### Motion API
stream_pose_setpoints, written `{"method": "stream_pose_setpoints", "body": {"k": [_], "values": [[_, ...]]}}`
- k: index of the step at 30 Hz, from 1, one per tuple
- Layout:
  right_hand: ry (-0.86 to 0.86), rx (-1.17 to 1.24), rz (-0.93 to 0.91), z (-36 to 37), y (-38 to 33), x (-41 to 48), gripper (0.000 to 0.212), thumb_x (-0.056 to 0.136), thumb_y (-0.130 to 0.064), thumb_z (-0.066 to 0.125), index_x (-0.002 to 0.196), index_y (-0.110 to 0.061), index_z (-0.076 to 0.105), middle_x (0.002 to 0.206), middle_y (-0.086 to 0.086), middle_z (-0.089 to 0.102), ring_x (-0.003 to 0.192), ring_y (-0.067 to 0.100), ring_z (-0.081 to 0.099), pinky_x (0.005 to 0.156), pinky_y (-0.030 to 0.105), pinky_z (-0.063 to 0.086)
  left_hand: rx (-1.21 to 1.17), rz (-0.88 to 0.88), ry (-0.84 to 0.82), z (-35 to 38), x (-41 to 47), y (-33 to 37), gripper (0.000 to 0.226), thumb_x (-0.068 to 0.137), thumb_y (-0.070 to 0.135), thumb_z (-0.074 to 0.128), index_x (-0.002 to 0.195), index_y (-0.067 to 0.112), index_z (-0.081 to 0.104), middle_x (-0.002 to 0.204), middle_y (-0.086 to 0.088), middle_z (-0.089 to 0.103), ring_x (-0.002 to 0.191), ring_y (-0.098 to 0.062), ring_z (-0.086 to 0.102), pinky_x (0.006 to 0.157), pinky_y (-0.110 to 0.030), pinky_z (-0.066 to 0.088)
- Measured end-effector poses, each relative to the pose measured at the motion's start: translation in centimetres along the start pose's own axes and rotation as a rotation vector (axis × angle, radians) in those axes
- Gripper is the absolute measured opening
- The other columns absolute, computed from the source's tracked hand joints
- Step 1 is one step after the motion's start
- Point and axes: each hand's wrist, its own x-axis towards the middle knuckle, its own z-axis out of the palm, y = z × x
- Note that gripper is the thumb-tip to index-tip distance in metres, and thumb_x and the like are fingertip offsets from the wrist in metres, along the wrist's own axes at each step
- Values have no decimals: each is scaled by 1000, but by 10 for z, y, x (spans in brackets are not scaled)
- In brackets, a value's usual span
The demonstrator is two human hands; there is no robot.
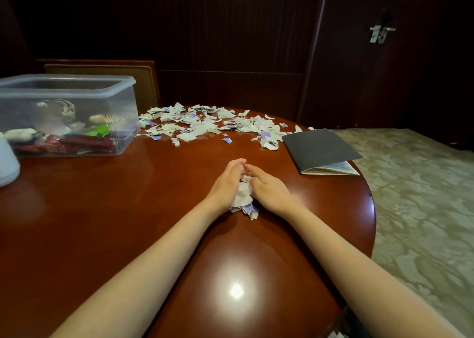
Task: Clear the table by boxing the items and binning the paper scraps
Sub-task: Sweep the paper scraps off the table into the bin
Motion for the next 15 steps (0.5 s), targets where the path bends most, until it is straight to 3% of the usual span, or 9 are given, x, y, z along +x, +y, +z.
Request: {"method": "stream_pose_setpoints", "body": {"k": [4, 6, 8, 10, 13, 15], "values": [[-21, 97, -60, 5, -2, -11, 46, 98, -15, 31, 144, -20, 34, 138, 2, 51, 118, 14, 50, 91, 21, 36, -60, 15, 84, 5, -10, 0, 41, 101, 25, 26, 141, 20, 34, 143, -4, 40, 130, -16, 39, 113, -38, 29], [52, 180, -71, 5, -3, -14, 40, 98, -13, 35, 137, -19, 44, 132, 0, 55, 109, 6, 49, 87, 17, 34, -114, 20, 145, 3, -15, 0, 39, 101, 24, 28, 140, 21, 35, 143, -4, 40, 131, -17, 37, 112, -37, 30], [201, 188, -88, 3, -4, -12, 37, 97, -10, 37, 130, -14, 52, 129, 0, 56, 109, 6, 50, 88, 15, 34, -195, 24, 262, -1, -21, 0, 37, 101, 23, 29, 136, 21, 39, 141, -4, 43, 131, -18, 38, 110, -33, 31], [241, 140, -48, -1, -3, -2, 37, 97, -12, 37, 132, -12, 50, 136, 2, 51, 120, 13, 49, 97, 20, 35, -252, 3, 411, -7, -27, 0, 35, 100, 22, 28, 132, 20, 43, 137, -4, 46, 130, -19, 40, 106, -30, 31], [-7, -68, 53, -4, -1, 11, 42, 101, -21, 29, 142, -15, 38, 150, 0, 35, 138, 18, 32, 116, 35, 20, -295, -53, 498, -15, -36, 4, 37, 101, 21, 24, 133, 17, 43, 137, -6, 47, 130, -20, 41, 101, -26, 31], [-153, -215, -31, -3, -6, 9, 42, 103, -14, 23, 142, -13, 37, 150, 2, 35, 138, 21, 32, 115, 38, 20, -262, -70, 505, -18, -40, 4, 37, 101, 21, 24, 133, 17, 43, 137, -6, 47, 129, -20, 42, 99, -26, 32]]}}
